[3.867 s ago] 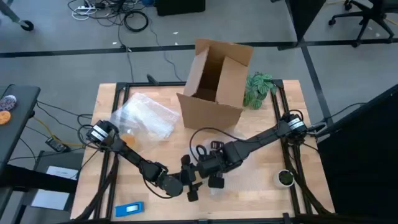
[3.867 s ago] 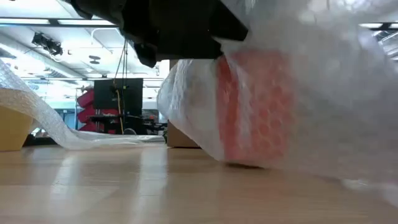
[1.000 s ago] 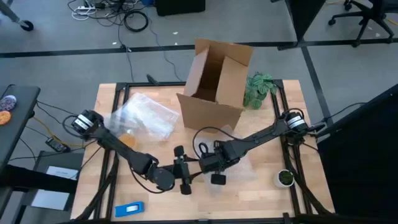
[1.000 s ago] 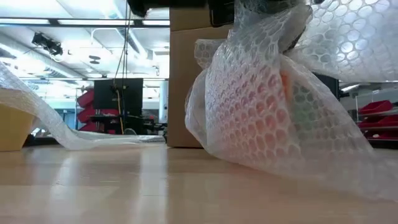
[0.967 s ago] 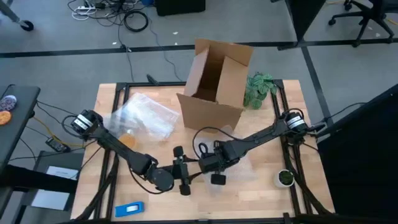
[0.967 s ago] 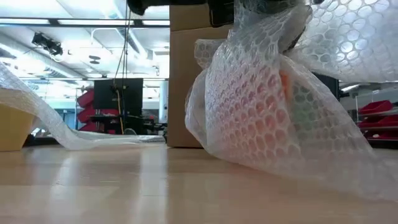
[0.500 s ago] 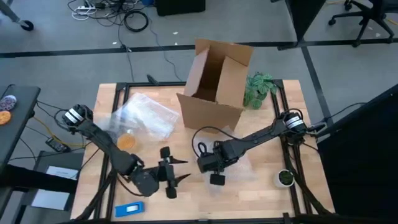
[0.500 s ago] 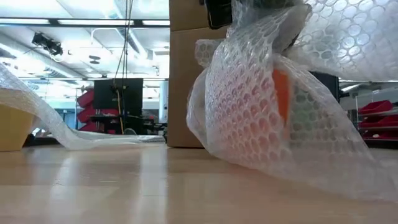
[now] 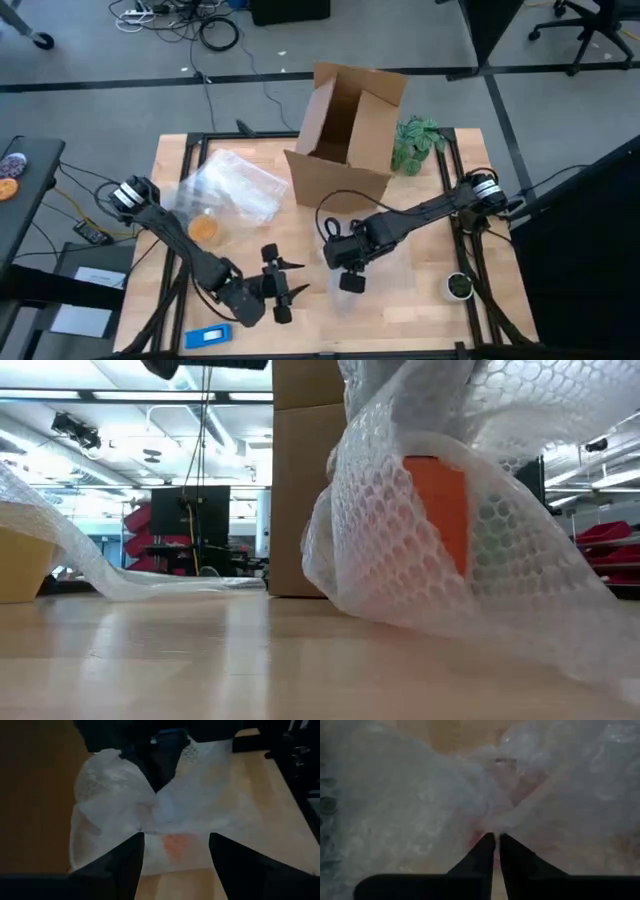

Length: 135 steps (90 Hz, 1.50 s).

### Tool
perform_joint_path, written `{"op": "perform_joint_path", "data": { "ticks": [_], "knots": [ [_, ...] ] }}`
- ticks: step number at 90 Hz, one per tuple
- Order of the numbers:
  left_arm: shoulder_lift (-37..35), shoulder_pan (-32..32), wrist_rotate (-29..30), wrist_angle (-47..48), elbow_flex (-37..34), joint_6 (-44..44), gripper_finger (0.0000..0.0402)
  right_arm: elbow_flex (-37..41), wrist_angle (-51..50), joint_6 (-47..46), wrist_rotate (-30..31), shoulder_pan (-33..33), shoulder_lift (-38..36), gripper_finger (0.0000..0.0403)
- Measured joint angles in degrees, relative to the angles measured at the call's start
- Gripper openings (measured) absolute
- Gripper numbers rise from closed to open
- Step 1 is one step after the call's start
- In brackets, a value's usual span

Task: Wrap mug
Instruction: Wrap the orange mug with transparent bubble wrap

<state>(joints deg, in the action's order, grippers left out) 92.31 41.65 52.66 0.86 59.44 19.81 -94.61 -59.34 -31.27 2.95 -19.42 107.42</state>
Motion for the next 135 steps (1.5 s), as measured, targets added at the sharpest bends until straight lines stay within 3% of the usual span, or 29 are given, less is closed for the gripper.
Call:
{"op": "perform_joint_path", "data": {
  "ticks": [50, 65, 83, 111, 135],
  "knots": [
    [1.1, -0.1, 0.0, -2.8, 0.0, 0.5, 0.0209, -0.1, -2.2, -1.5, -5.5, 1.2, 0.1, 0.0038],
    [3.8, -1.7, 0.0, -13.9, 0.0, -3.2, 0.0209, -0.1, -2.3, -1.6, -5.1, 1.2, -0.2, 0.0032],
    [7.6, -5.0, 0.0, -26.7, 0.0, -9.3, 0.0209, 0.0, 0.4, -0.4, 3.6, 1.2, 2.3, 0.0018],
    [11.8, -6.5, -0.3, -25.5, 0.0, -5.8, 0.0209, 1.0, 5.7, 5.2, 2.4, 0.6, 9.1, 0.0001],
    [13.8, -7.4, 0.1, -25.0, 0.0, -4.5, 0.0209, 1.3, 5.3, 5.9, 2.8, 0.1, 6.0, 0.0]
  ]
}}
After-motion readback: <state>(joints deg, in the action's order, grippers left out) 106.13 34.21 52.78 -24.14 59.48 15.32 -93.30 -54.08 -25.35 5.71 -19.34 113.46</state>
